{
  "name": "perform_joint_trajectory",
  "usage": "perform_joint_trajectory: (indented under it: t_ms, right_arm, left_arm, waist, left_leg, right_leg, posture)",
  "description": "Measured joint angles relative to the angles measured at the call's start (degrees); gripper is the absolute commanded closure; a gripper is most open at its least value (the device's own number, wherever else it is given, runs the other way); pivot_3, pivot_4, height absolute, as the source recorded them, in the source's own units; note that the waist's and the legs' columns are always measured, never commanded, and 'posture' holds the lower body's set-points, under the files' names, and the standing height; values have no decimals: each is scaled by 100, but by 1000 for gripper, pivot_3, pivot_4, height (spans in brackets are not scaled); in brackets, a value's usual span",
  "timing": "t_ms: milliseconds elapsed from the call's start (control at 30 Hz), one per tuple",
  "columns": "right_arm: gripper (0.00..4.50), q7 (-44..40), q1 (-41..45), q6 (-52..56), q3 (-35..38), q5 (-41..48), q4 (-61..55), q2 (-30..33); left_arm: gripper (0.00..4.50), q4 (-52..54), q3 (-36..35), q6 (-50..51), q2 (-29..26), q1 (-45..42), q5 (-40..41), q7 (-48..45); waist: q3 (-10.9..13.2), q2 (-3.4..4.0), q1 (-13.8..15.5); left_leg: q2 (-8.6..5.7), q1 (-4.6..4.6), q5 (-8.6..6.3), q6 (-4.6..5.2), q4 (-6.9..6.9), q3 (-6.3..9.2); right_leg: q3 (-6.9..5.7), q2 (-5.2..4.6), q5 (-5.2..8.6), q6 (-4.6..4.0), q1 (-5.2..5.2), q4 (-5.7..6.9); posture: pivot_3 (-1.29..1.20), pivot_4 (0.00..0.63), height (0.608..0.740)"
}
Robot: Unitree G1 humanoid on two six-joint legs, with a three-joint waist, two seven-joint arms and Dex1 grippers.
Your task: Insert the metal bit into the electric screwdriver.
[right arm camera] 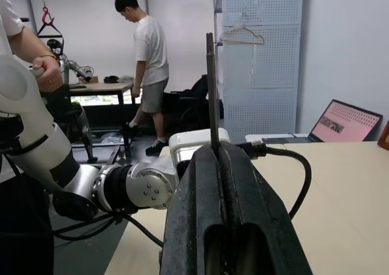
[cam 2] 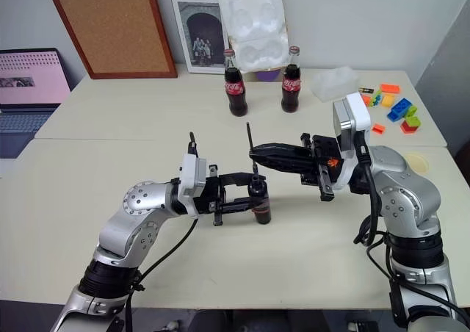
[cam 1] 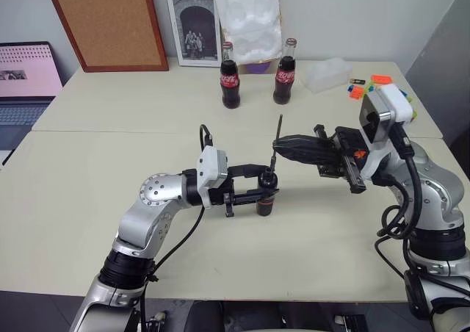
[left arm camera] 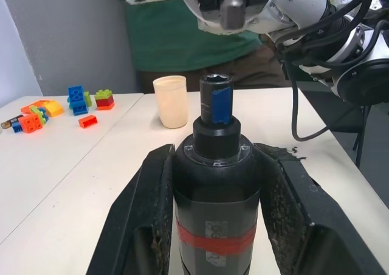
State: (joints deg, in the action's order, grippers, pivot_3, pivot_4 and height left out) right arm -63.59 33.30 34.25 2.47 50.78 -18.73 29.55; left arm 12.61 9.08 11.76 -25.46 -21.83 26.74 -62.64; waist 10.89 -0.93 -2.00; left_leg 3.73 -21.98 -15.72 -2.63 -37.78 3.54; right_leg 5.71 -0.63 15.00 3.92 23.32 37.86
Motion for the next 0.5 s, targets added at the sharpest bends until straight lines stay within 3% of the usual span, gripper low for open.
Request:
perform_joint_trajectory:
  t_ms: [500]
  right_arm:
    - [4500, -45, 8, -24, -90, -68, 82, 24]
  left_arm:
    - [2865, 0, 27, -73, 2, 0, -9, -51]
  waist:
    - [0, 0, 0]
  left_leg:
    - [0, 0, 0, 0, 0, 0]
  right_leg:
    - [0, 0, 0, 0, 0, 0]
  posture:
    - [0, 150, 740]
